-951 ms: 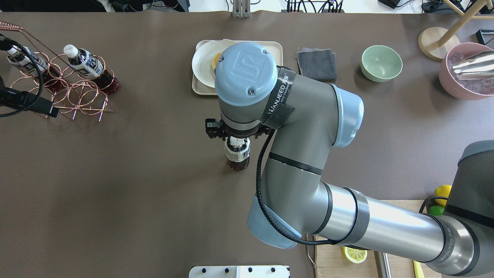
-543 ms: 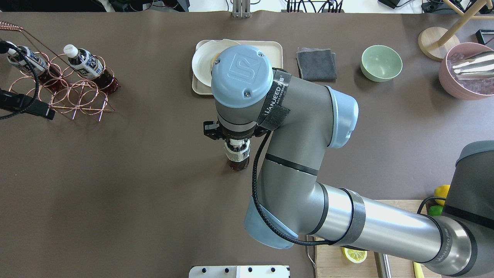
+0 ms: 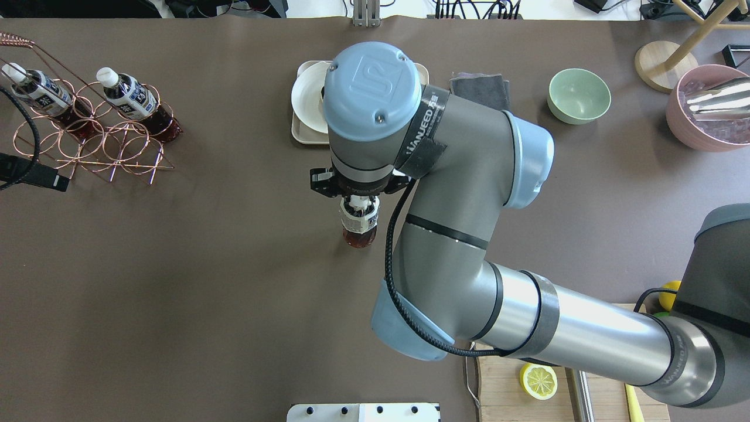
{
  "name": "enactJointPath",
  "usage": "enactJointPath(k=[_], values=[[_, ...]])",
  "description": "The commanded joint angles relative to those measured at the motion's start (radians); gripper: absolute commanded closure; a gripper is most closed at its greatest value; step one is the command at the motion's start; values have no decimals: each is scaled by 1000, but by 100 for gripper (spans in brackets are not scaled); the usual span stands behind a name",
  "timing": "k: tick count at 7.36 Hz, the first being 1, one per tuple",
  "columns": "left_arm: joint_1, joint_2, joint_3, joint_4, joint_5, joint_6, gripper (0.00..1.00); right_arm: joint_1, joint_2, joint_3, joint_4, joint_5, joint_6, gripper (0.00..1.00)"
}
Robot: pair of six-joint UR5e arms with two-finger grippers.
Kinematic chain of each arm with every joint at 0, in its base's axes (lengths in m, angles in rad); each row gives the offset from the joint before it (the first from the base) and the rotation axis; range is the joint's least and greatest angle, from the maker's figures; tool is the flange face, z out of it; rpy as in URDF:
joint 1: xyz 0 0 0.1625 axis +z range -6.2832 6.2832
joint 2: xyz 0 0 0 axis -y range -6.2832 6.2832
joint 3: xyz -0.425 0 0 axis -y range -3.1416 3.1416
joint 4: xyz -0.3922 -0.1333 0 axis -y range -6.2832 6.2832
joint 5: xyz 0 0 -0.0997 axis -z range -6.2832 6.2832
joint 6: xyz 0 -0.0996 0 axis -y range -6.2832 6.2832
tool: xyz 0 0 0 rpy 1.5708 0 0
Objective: Place tea on tray
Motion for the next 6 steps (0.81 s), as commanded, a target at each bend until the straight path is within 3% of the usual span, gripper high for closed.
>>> enactJointPath(k=[1, 2, 4, 6], values=[[-147, 59, 20, -7, -140, 69, 5, 149, 30, -27, -17, 96, -91, 100], [-199, 121, 14, -9, -145, 158, 5, 206, 35, -70, -5, 106, -113, 100], [-251, 145, 14, -9, -147, 211, 5, 318, 97, -255, 53, 196, -231, 100], [-259, 145, 11, -9, -147, 211, 5, 379, 185, -569, 275, 221, -245, 100]])
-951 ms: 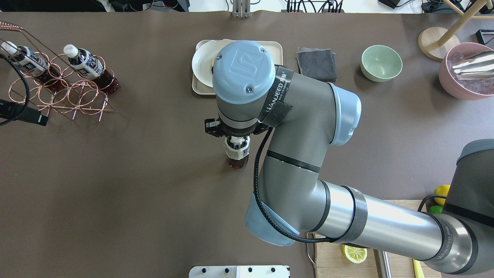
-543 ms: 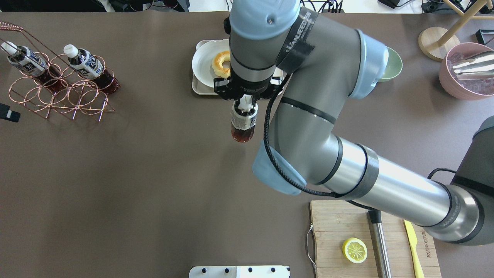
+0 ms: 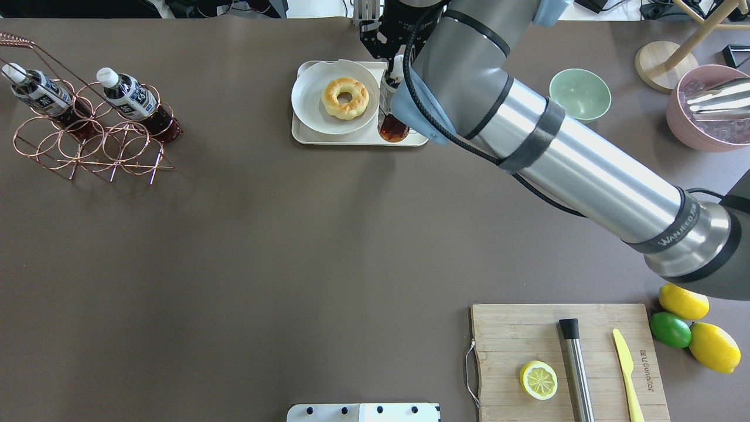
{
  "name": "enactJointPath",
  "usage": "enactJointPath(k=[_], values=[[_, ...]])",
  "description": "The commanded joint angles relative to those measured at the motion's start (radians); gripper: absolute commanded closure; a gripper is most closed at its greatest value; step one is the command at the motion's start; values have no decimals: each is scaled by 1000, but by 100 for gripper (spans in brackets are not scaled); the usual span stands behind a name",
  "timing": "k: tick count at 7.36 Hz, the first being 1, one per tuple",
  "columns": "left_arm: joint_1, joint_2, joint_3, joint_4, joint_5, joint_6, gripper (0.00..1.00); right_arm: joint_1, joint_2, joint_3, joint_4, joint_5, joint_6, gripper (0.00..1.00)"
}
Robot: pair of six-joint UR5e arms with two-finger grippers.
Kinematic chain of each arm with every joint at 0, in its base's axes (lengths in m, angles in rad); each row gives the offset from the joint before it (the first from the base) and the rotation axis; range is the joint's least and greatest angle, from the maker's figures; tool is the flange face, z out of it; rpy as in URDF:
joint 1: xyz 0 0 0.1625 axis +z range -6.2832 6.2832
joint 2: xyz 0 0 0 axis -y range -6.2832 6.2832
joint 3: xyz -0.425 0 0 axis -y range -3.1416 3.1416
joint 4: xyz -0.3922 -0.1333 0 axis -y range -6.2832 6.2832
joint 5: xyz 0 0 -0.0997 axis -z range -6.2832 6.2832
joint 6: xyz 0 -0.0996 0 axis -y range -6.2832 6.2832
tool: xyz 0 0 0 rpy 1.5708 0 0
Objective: Place tea on tray
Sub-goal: 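Lift the bottle and lower it onto the tray beside the plate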
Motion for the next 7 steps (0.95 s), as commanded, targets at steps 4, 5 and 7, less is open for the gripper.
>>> enactJointPath(k=[4, 5, 7], values=[[-45, 6, -7, 1, -33, 5, 5, 94, 80, -367, 221, 52, -106, 100], [-47, 10, -9, 0, -33, 5, 5, 94, 80, -405, 282, 52, -100, 100], [-47, 16, -7, 0, -33, 5, 5, 87, 85, -405, 286, 57, -94, 100]])
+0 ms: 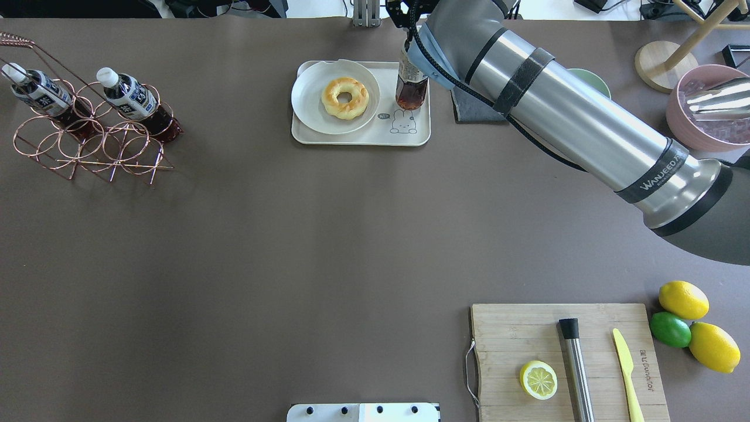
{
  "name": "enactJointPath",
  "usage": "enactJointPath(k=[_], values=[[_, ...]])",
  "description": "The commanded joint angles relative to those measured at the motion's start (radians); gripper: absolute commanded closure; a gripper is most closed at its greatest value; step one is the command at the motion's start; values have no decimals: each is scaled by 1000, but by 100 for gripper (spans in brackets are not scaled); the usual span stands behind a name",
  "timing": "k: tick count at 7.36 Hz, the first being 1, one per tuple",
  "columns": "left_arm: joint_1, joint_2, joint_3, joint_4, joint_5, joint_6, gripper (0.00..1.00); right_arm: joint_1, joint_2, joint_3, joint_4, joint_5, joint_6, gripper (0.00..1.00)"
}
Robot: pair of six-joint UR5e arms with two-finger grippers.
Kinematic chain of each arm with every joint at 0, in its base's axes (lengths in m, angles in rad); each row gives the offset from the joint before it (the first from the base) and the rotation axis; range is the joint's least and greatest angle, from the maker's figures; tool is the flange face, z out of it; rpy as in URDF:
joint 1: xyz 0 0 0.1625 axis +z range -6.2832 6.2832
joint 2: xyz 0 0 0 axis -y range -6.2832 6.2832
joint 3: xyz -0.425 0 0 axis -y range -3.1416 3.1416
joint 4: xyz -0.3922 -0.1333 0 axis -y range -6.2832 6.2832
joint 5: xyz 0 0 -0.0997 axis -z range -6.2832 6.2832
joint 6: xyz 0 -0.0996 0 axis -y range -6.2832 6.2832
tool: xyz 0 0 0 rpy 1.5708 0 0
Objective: Place tea on tray
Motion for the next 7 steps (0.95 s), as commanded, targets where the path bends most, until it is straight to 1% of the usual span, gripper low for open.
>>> enactJointPath(k=[1, 2, 3, 4, 5, 6, 7], values=[[-2, 4, 1, 0, -1, 0, 5, -11, 3, -8, 16, 4, 7, 100], [-3, 4, -4, 0, -1, 0, 5, -14, 1, -5, 14, 4, 3, 100], [-3, 7, -8, -2, -1, 0, 5, -17, 1, -4, 14, -1, -2, 57], [-3, 7, -7, -5, -1, 0, 4, -20, 0, -1, 14, -8, -3, 1], [-3, 7, -7, -5, -1, 0, 4, -20, 3, 7, 14, -8, -8, 0], [0, 7, -1, -5, -1, 0, 4, -3, 4, 39, 5, 5, -8, 0], [0, 7, 6, -5, -1, 0, 4, 27, -11, 80, -27, 59, -9, 0]])
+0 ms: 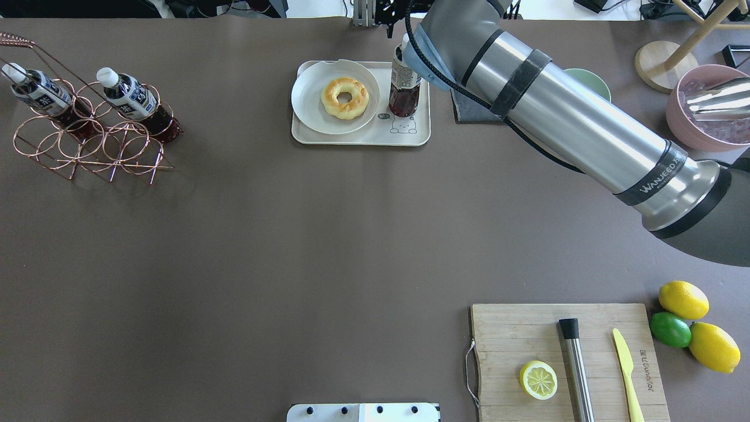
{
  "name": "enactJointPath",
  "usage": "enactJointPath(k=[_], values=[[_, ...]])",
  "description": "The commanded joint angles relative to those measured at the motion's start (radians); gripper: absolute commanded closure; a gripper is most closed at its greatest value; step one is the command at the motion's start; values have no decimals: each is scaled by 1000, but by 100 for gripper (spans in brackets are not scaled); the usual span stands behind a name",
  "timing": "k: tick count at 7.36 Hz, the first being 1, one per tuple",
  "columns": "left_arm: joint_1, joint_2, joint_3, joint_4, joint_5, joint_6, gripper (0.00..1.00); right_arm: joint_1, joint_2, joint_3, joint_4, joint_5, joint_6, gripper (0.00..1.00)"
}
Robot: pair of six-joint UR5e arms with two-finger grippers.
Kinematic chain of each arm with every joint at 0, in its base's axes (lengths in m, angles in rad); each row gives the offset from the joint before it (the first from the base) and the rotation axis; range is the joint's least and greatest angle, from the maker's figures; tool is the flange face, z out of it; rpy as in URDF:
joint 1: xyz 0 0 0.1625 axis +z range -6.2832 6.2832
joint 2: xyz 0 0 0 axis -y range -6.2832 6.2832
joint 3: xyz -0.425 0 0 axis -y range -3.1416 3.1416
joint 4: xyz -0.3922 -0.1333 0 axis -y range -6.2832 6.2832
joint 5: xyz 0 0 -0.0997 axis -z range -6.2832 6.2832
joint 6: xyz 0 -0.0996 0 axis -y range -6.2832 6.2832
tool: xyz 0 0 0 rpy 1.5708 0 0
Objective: Place tea on tray
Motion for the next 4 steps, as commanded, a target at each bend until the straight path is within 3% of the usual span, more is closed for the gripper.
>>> enactJointPath(k=[1, 2, 3, 4], values=[[8, 2, 7, 4, 0, 2, 4, 64, -53, 158, -134, 82, -33, 0], [12, 12, 23, 7, 9, 2, 4, 100, -140, 320, -260, 84, -130, 0], [-3, 15, 50, 9, 8, 3, 4, 127, -294, 530, -344, 85, -227, 0], [-35, 28, 81, 9, 3, 77, 4, 165, -463, 685, -356, 103, -301, 0]])
